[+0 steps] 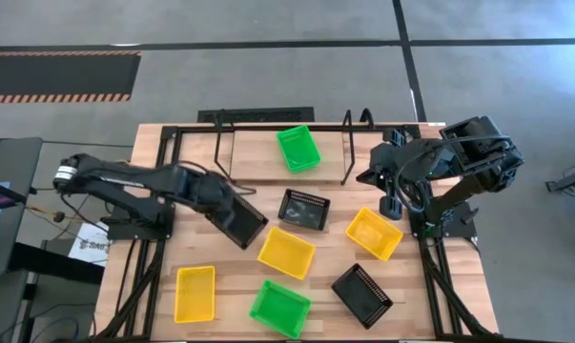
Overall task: Stack baskets on shelf by color
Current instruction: Put the top left black bin on the shelf, then stack the top black bin on top of the black bin
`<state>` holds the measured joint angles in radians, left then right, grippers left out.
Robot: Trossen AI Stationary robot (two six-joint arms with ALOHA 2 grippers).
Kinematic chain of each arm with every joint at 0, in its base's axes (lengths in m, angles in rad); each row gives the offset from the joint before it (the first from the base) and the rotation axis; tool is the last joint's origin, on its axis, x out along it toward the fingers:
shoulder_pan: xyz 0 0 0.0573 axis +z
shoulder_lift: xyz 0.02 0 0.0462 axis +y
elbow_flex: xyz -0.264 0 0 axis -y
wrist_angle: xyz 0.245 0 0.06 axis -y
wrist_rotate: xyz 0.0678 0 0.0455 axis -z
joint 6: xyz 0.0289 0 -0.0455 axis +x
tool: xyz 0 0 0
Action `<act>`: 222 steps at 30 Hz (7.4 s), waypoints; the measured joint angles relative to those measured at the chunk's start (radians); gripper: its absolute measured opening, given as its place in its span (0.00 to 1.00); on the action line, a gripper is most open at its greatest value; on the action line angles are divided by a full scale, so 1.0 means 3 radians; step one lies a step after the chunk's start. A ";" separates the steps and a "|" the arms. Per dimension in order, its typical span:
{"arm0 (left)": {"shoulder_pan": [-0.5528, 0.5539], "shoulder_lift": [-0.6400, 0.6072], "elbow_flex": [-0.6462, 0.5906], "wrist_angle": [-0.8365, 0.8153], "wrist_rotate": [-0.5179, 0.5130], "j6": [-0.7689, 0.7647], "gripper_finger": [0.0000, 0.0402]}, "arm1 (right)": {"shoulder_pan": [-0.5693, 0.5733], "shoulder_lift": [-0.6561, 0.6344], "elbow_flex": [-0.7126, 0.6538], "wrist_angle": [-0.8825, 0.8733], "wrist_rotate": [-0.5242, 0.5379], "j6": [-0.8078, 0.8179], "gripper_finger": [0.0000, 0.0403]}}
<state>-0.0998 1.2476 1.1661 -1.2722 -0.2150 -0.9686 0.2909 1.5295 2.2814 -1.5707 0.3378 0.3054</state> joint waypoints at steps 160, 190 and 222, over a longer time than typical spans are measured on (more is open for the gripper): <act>0.0408 0.2665 0.1977 0.0693 0.0442 0.0276 0.38 | -0.0786 -0.0710 0.0000 -0.0002 0.0193 -0.0227 0.06; 0.0442 0.2665 0.1398 0.1381 0.0412 -0.0775 0.38 | -0.0776 -0.0804 0.0001 -0.0001 0.0178 -0.0877 0.06; 0.0577 0.2665 0.1224 0.1654 0.0425 -0.0678 0.33 | -0.0776 -0.0800 0.0001 -0.0001 0.0178 -0.0940 0.06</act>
<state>0.0733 2.0472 1.5333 -0.7761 -0.0875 -1.1719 0.0582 1.2896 2.2818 -1.5711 0.3912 0.0233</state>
